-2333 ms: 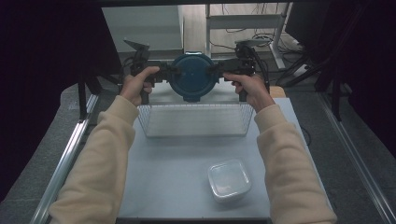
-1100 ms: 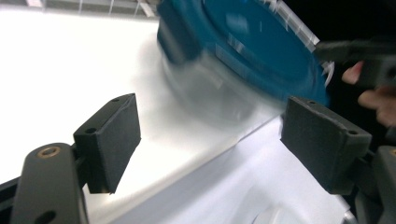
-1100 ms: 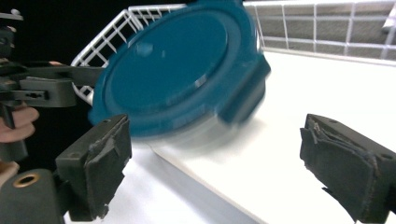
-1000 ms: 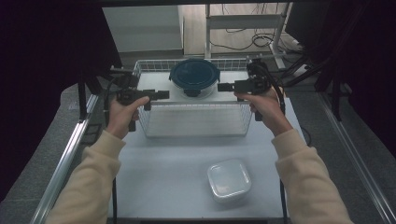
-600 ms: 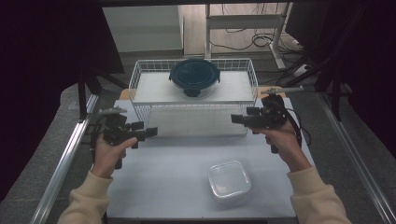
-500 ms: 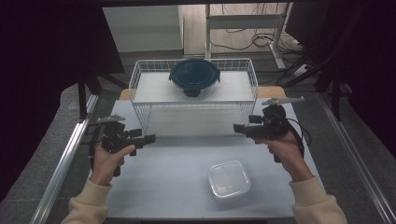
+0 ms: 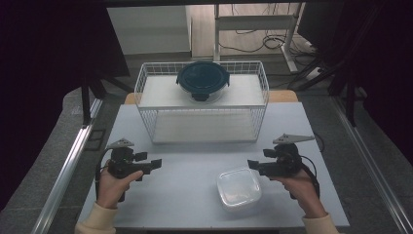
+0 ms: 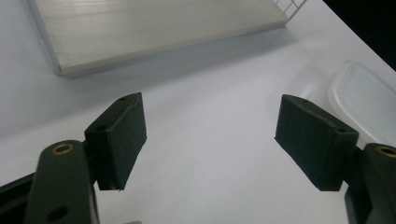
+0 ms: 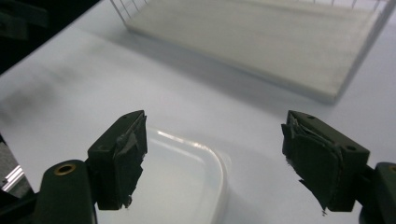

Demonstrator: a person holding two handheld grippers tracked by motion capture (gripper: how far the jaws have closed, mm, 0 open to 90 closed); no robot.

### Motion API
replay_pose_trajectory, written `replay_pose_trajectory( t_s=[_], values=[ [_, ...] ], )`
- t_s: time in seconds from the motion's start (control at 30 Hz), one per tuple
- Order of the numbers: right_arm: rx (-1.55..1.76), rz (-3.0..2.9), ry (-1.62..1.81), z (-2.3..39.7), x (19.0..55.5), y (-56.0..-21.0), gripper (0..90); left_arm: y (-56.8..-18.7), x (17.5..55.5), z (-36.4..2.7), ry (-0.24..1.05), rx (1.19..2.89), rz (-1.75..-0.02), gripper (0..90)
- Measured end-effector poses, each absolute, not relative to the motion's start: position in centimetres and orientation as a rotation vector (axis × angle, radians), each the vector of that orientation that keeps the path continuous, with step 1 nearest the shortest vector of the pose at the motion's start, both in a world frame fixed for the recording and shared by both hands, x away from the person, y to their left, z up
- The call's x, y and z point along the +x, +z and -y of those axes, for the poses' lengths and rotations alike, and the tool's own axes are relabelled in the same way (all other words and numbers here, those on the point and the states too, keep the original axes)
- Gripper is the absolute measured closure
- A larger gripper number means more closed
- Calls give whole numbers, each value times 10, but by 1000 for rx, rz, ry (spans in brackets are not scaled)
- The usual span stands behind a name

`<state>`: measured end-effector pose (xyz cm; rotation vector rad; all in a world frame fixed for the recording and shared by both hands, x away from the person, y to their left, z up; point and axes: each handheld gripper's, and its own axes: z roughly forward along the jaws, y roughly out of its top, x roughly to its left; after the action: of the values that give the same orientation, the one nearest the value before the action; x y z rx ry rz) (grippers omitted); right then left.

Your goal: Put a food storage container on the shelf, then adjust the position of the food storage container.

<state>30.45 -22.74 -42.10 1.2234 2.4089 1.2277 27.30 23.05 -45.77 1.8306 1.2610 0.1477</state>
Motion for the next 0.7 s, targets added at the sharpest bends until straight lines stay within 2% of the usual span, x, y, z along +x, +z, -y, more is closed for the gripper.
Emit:
replay_pose_trajectory(
  t_s=[0.13, 0.7],
  values=[
    [1266, -2411, 1208, 235, 299, -435, 238, -461, 270, -228, 143, 1835, -1257, 246],
    [1285, -2391, 1163, 238, 291, -440, 288, -459, 264, -227, 177, 1837, -1255, 250]
  ],
)
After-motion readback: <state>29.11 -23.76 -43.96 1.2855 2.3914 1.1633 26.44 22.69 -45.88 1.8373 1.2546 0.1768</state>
